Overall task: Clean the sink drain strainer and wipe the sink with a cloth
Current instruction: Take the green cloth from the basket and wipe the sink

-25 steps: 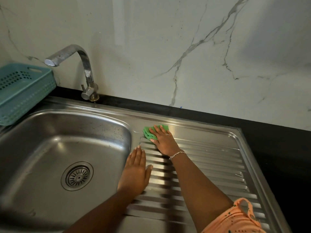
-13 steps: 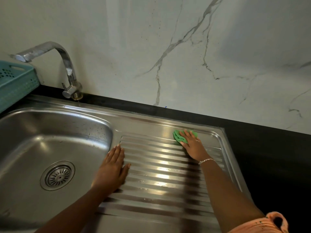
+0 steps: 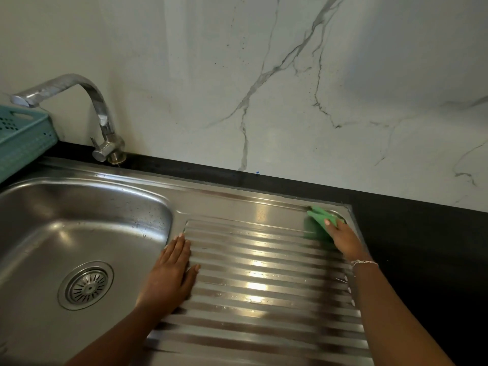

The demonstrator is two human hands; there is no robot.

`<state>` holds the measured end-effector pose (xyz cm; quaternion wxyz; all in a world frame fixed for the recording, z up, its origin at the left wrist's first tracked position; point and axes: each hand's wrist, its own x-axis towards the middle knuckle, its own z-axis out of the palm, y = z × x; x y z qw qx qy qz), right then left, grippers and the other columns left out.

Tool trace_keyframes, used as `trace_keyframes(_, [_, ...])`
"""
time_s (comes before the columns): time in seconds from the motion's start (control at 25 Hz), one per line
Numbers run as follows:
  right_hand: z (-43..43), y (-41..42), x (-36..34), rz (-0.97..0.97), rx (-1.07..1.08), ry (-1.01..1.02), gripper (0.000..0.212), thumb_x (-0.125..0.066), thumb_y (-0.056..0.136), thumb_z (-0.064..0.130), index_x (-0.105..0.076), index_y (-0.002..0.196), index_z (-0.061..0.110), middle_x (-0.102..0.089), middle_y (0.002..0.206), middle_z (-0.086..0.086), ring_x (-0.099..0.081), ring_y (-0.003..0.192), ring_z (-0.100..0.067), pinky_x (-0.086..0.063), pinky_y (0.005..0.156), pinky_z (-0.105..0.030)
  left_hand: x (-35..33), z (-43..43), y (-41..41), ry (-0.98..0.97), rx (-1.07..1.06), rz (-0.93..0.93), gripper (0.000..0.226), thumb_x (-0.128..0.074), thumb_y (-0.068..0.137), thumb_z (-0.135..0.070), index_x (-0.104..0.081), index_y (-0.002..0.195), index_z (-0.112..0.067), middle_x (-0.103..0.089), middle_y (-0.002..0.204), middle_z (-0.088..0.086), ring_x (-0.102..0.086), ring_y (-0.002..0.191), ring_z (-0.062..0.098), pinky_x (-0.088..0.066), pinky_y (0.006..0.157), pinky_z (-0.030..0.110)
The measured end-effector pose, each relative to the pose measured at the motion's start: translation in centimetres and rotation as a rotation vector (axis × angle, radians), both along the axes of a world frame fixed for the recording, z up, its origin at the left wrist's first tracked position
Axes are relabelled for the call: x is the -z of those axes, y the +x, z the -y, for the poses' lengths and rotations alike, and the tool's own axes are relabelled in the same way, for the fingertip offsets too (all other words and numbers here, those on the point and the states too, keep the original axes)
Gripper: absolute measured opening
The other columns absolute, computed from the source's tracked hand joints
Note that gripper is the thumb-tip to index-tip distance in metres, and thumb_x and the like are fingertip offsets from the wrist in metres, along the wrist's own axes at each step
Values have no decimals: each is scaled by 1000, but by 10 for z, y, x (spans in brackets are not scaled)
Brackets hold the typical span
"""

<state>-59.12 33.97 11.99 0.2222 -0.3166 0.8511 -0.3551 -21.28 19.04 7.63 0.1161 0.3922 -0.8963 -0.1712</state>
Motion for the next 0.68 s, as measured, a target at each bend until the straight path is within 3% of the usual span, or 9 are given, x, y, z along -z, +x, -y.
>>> trace_keyframes(0.12, [-8,-1,-36,530,378,-601,32,-35,100,25,-52,124,10,-44,143,-14,-52,119,-32,-39,103,-43,0,-1,-3,-20,11,29,98,2,72,-70,-18,145,-7,-8,156,9,-7,146,22,-2,114,29])
trace_keyframes(0.2, [-14,-9,-59,751,611,-786,25,-37,100,28,-56,108,13,-45,143,-14,-48,126,-31,-38,103,-48,-4,2,-7,-16,14,43,107,10,68,-76,-18,145,-6,-11,156,13,-7,146,24,-2,116,29])
trace_keyframes(0.28, [-13,-16,-71,750,681,-835,30,-40,98,32,-53,117,13,-47,142,-13,-47,128,-28,-39,103,-48,-9,9,-13,-24,28,38,121,22,60,-81,-21,144,-5,-14,156,14,-10,146,26,-6,118,33])
trace_keyframes(0.32, [-10,-16,-72,656,687,-810,36,-42,98,34,-49,126,12,-48,141,-12,-48,126,-28,-40,102,-46,-11,11,-15,-26,26,33,122,22,60,-82,-21,144,-5,-14,156,14,-10,146,26,-8,118,33])
trace_keyframes(0.44, [9,-1,-56,119,555,-454,47,-42,97,36,-38,140,17,-48,139,-15,-47,126,-33,-40,104,-45,-11,14,-19,11,-7,6,102,1,67,-72,-16,146,-8,-9,157,10,-6,146,21,-5,117,29])
trace_keyframes(0.52, [26,11,-23,-225,300,-25,49,-36,99,34,-31,143,14,-36,147,-18,-35,135,-36,-31,111,-47,-9,14,-17,43,-17,-8,99,-2,68,-69,-16,146,-9,-9,157,8,-7,146,20,-6,116,28])
trace_keyframes(0.6, [37,21,8,-426,183,329,50,-30,100,31,-22,146,10,-20,152,-26,-19,142,-40,-19,116,-48,-10,14,-16,51,-18,-10,109,1,65,-80,-18,145,-10,-11,157,8,-8,146,20,-7,116,28])
trace_keyframes(0.68, [46,29,12,-444,217,439,52,-27,100,32,-20,146,9,-13,153,-29,-11,143,-43,-15,117,-51,-11,15,-15,57,-11,-22,121,13,59,-87,-20,145,-9,-12,157,9,-10,146,21,-8,116,29])
